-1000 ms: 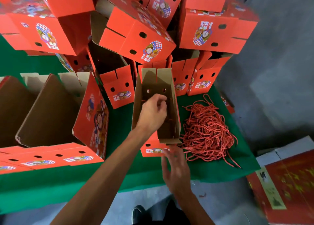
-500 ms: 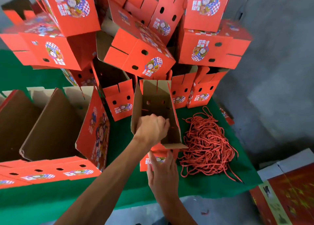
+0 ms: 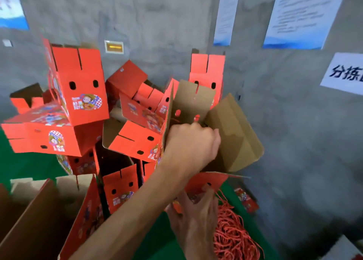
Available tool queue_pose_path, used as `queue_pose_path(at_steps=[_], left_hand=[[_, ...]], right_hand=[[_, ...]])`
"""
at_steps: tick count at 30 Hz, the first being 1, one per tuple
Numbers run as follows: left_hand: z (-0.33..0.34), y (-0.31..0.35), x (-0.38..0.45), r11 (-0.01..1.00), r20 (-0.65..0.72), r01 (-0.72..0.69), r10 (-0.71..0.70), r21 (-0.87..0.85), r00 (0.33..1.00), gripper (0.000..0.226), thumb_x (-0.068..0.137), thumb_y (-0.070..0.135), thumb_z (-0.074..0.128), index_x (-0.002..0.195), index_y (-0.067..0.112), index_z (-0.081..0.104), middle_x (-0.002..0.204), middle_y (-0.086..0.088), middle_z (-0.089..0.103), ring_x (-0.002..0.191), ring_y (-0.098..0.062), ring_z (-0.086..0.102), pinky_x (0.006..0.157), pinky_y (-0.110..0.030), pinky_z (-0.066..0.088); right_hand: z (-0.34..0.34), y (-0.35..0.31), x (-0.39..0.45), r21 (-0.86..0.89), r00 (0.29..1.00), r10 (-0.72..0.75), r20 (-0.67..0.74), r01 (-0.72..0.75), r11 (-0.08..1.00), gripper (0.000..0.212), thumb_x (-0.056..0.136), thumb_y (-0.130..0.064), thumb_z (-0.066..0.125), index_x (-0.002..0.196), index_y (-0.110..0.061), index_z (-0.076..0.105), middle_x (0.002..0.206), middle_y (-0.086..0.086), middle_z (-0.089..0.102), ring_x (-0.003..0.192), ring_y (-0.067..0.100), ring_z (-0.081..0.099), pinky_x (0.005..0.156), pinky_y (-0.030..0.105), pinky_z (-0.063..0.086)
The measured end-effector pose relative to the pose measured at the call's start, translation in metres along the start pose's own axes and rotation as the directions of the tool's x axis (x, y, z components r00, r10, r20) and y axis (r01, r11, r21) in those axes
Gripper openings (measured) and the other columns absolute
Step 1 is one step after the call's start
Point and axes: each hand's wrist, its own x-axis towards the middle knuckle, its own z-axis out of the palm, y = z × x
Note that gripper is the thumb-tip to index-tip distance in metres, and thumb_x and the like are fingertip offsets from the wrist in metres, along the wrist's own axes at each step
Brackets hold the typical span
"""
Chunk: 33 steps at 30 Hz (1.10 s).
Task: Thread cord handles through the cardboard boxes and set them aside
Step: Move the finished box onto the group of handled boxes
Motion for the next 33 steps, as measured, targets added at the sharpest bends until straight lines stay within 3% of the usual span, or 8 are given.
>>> queue_pose_path(at_steps=[5, 9, 13, 18, 22, 25, 30, 33], left_hand=[[-0.033, -0.022, 0.046, 1.000, -0.131, 0.012, -0.010, 0.014, 0.991, 0.041, 0.088, 0.035, 0.071, 0.052, 0.015, 0.068, 0.046, -0.009, 0.060, 0.043, -0.031, 0.063, 0.048, -0.023, 0.027], [-0.060, -0.044, 0.078, 0.999, -0.257, 0.026, -0.016, 0.037, 0.966, 0.042, 0.086, 0.035, 0.071, 0.050, 0.015, 0.065, 0.044, -0.008, 0.056, 0.038, -0.030, 0.058, 0.050, -0.022, 0.024], [-0.075, -0.073, 0.110, 0.999, -0.261, -0.035, 0.031, -0.008, 0.965, 0.044, 0.101, 0.036, 0.053, 0.065, 0.015, 0.067, 0.064, -0.011, 0.069, 0.063, -0.036, 0.067, 0.058, -0.036, 0.044], [-0.074, -0.114, 0.112, 0.990, -0.310, -0.088, 0.049, -0.112, 0.949, 0.034, 0.103, 0.028, 0.045, 0.087, 0.011, 0.069, 0.088, -0.010, 0.069, 0.088, -0.035, 0.061, 0.082, -0.048, 0.047], [-0.046, -0.154, 0.083, 0.996, -0.165, 0.015, -0.029, -0.087, 0.986, 0.021, 0.098, 0.020, 0.050, 0.101, 0.011, 0.068, 0.103, -0.006, 0.067, 0.099, -0.032, 0.059, 0.084, -0.045, 0.047], [-0.022, -0.181, 0.056, 0.992, 0.013, 0.122, -0.122, -0.016, 0.992, 0.025, 0.098, 0.021, 0.048, 0.114, 0.016, 0.066, 0.116, -0.001, 0.066, 0.112, -0.028, 0.057, 0.090, -0.043, 0.046], [0.007, -0.211, 0.011, 0.960, 0.149, 0.281, -0.280, 0.012, 0.948, 0.026, 0.098, 0.022, 0.048, 0.118, 0.018, 0.064, 0.112, -0.002, 0.065, 0.110, -0.028, 0.059, 0.085, -0.042, 0.049], [0.022, -0.222, -0.025, 0.898, 0.253, 0.433, -0.437, 0.071, 0.863, 0.022, 0.098, 0.024, 0.048, 0.112, 0.015, 0.061, 0.111, -0.006, 0.064, 0.107, -0.032, 0.061, 0.080, -0.040, 0.049]], right_hand=[[-0.013, -0.012, 0.063, -0.002, 0.974, -0.152, -0.167, 0.154, 0.988, 0.043, 0.082, -0.059, 0.056, 0.123, -0.048, 0.054, 0.115, 0.024, 0.053, 0.084, 0.039, 0.063, 0.075, 0.044, 0.055], [-0.015, -0.030, 0.107, 0.021, 0.945, -0.253, -0.209, 0.263, 0.965, 0.042, 0.083, -0.061, 0.059, 0.124, -0.052, 0.052, 0.110, 0.013, 0.047, 0.084, 0.025, 0.044, 0.071, 0.035, 0.043], [-0.007, -0.053, 0.171, 0.041, 0.877, -0.336, -0.344, 0.371, 0.928, 0.034, 0.085, -0.050, 0.068, 0.116, -0.041, 0.059, 0.110, 0.018, 0.049, 0.089, 0.031, 0.049, 0.073, 0.038, 0.038], [0.022, -0.075, 0.247, 0.074, 0.940, -0.278, -0.199, 0.297, 0.952, 0.025, 0.083, -0.044, 0.063, 0.102, -0.029, 0.069, 0.120, 0.025, 0.051, 0.099, 0.042, 0.059, 0.083, 0.046, 0.053], [0.070, -0.077, 0.275, 0.067, 0.968, -0.252, 0.017, 0.251, 0.966, 0.042, 0.087, -0.041, 0.070, 0.127, -0.026, 0.067, 0.141, 0.030, 0.041, 0.114, 0.048, 0.059, 0.097, 0.049, 0.052], [0.099, -0.079, 0.283, 0.116, 0.964, -0.216, 0.152, 0.200, 0.973, 0.068, 0.094, -0.044, 0.066, 0.156, -0.037, 0.038, 0.156, 0.036, 0.023, 0.132, 0.049, 0.049, 0.104, 0.049, 0.048], [0.125, -0.081, 0.267, 0.238, 0.940, -0.299, 0.164, 0.256, 0.937, 0.060, 0.097, -0.024, 0.062, 0.154, -0.016, 0.044, 0.153, 0.030, 0.038, 0.150, 0.044, 0.025, 0.116, 0.047, 0.039], [0.134, -0.086, 0.230, 0.281, 0.950, -0.302, 0.084, 0.268, 0.922, 0.044, 0.093, -0.020, 0.066, 0.137, -0.013, 0.059, 0.151, 0.016, 0.041, 0.138, 0.034, 0.045, 0.103, 0.047, 0.051]])
